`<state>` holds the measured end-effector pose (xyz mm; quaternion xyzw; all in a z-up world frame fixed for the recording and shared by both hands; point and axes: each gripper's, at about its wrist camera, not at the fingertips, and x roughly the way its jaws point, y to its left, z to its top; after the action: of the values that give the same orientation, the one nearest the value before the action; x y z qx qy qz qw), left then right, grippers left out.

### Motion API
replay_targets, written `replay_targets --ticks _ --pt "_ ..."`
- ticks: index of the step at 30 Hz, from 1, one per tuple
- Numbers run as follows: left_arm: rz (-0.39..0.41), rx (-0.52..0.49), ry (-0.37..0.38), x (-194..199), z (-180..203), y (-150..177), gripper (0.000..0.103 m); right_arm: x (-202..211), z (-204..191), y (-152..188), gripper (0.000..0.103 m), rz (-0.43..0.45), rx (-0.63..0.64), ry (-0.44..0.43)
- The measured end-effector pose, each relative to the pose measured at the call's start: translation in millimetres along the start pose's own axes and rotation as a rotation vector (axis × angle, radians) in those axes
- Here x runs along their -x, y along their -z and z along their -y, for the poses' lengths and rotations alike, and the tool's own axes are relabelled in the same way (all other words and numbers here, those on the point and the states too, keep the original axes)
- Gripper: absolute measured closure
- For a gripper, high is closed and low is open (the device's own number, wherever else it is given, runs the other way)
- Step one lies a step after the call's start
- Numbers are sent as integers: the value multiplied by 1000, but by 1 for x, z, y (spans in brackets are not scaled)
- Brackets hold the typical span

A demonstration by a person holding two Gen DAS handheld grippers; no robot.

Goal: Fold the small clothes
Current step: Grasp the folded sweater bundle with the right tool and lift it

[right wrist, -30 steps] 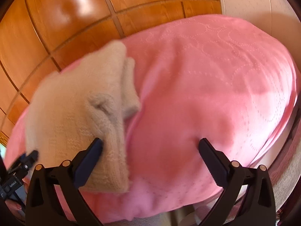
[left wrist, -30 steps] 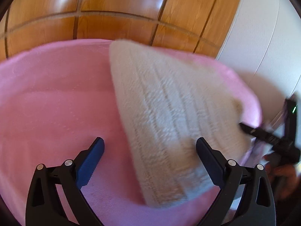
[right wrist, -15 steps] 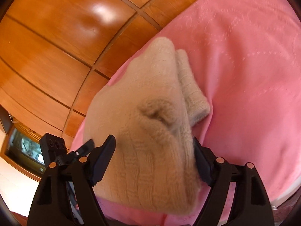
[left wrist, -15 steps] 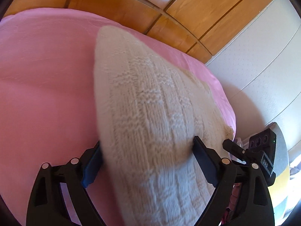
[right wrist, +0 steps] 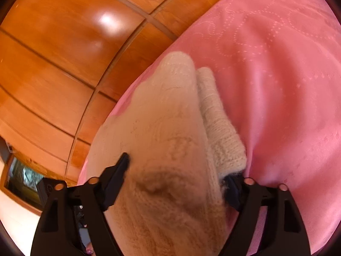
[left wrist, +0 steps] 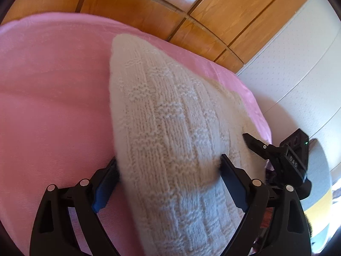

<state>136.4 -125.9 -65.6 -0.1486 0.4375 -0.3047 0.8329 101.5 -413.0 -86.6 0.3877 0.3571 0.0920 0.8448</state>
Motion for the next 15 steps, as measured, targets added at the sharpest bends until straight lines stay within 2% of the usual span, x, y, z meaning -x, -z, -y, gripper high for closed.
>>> replay_targets --ticks 4,9,15 --pt "26 -80 -58 -1 16 6 27 4 4 6 45 13 0 -26" --pt "75 -183 -119 11 31 9 46 12 -10 13 52 38 65 8" --pt "158 -275 -185 33 45 22 52 22 -34 24 54 75 152 29"
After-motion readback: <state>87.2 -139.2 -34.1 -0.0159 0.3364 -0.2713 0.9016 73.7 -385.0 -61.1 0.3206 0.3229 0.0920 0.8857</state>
